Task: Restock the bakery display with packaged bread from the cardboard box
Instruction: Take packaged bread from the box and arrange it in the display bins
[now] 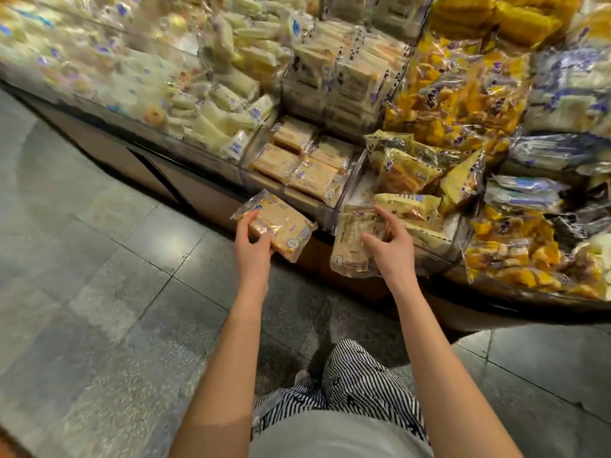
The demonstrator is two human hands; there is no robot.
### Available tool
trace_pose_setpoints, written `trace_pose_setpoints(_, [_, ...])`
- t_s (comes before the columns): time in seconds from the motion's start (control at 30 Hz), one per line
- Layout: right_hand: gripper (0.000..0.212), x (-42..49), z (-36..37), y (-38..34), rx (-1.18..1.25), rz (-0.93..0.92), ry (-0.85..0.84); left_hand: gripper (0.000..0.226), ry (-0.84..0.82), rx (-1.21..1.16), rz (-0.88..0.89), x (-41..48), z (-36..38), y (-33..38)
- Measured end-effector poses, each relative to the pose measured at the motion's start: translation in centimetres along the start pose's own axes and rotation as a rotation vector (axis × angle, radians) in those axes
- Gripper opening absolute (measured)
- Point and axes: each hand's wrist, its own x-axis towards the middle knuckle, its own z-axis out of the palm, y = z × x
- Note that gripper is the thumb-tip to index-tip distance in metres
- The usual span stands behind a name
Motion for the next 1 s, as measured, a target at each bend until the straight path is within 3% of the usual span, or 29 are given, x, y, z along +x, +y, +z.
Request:
trace_pose_setpoints(0.17, [0.064,6.5,2.8,-1.1,-0.07,-0.004,-0.082,0.046,0.011,0.077,-0.025,6.5,2.0,0.1])
trace_pose_setpoints(0.33, [0.053,14.3,5.6,-3.2,-0.063,-0.026,-0.04,0.044,-0.004,0.11,0.004,13.3,4.7,1.9])
trace_pose_setpoints(0.53, [0.049,23.7,8.5,-4.3,-0.218,-0.025,-0.084,0.047,0.033,0.313,0.039,20.2,8.4,2.6])
trace_pose_setpoints(0.8, [0.052,30.7,8.7,-3.5,-0.444,-0.005,-0.272,0.047,0.062,0.451,-0.154,23.4,10.1,0.6])
trace_pose_setpoints(1.0, [0.052,33.9,10.3,-3.9,-0.701,-0.054,-0.289,0.075,-0.164,1.005,-0.164,26.5,9.6,1.3])
